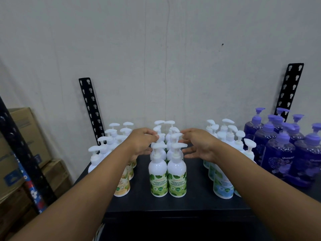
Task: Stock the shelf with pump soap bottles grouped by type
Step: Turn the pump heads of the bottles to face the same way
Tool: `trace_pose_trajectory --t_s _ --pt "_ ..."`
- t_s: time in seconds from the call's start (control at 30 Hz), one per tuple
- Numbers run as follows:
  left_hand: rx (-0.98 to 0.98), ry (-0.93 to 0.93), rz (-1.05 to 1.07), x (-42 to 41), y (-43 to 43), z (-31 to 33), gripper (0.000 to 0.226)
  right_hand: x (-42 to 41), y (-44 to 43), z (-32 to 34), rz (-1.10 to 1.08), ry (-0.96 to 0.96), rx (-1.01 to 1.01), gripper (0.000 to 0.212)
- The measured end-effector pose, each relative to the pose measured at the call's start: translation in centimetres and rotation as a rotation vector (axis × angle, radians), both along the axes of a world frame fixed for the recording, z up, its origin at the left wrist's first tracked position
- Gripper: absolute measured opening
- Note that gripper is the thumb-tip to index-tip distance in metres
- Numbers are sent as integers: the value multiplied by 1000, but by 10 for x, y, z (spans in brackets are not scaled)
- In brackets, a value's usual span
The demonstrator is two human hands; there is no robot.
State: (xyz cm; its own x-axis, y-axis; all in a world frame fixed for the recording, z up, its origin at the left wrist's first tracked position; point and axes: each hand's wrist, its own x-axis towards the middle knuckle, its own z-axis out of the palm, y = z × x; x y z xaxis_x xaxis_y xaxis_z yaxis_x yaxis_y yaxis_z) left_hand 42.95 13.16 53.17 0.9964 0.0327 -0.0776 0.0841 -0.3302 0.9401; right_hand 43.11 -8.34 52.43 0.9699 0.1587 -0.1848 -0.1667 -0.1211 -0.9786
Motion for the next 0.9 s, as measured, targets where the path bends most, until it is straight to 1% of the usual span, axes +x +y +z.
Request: trace_pose_trajectory --t_s 0.1,0.23,0.33,0.57,0.63,0.73,0.83,0.9 --pt "29 8 -38 -2 1 3 9 2 0 -2 -15 -13 -22 20" --pt "41 41 -83 -3 2 5 17 4 1 -4 -29 -22 -37 18" --pt "21 57 -117 -4 3 6 18 5 1 -3 -42 -17 -36 14" --pt "12 70 -129 -3 3 7 22 4 0 -1 -40 0 -25 15" --pt "26 69 -106 -1 5 7 23 5 -1 0 -21 20 -18 15" --pt "2 43 -39 7 7 7 23 13 -3 1 -44 25 -40 21" --pt "22 -47 89 20 5 9 28 25 -2 4 -128 -21 -44 21" --pt "49 -102 143 28 2 11 33 32 -2 7 -147 -31 -25 27"
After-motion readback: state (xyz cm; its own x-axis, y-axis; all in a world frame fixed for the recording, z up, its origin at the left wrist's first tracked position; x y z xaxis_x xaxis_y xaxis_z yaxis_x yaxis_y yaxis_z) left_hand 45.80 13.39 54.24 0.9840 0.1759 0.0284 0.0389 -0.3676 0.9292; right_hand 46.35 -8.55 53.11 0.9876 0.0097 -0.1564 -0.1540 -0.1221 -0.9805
